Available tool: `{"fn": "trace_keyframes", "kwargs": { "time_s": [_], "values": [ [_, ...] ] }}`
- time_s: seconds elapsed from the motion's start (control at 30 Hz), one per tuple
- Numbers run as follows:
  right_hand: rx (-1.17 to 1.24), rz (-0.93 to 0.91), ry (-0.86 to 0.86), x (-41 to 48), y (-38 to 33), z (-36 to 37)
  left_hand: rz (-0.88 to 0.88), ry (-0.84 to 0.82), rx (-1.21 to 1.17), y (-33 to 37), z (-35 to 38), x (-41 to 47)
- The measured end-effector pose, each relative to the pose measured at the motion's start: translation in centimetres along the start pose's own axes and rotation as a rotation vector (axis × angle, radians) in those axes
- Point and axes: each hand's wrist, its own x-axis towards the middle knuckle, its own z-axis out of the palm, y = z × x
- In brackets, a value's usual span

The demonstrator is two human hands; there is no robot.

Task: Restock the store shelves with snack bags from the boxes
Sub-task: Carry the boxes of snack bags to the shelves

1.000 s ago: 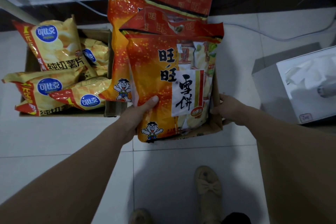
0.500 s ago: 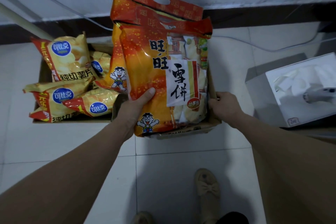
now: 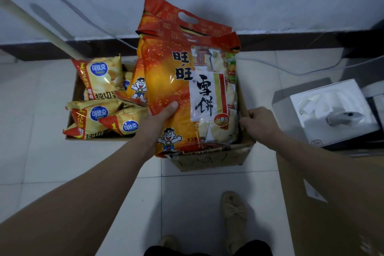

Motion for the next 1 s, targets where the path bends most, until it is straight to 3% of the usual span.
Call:
{"fn": "trace_keyframes", "kwargs": {
  "time_s": [0.57, 0.83, 1.0],
  "values": [
    [0.069, -0.122, 0.007, -19.8, -16.9, -13.1, 0.141, 0.021, 0.143, 15.9, -6.8, -24.5],
    [0.068, -0.248, 0.008, -31.3, -23.4, -16.9, 0.189, 0.061, 0.097, 19.6, -11.8, -38.3],
    [0.078, -0.348, -0.079, -36.7, -26.9, -18.0, 0.257, 0.149, 0.028, 20.3, -15.0, -46.7]
  ]
}}
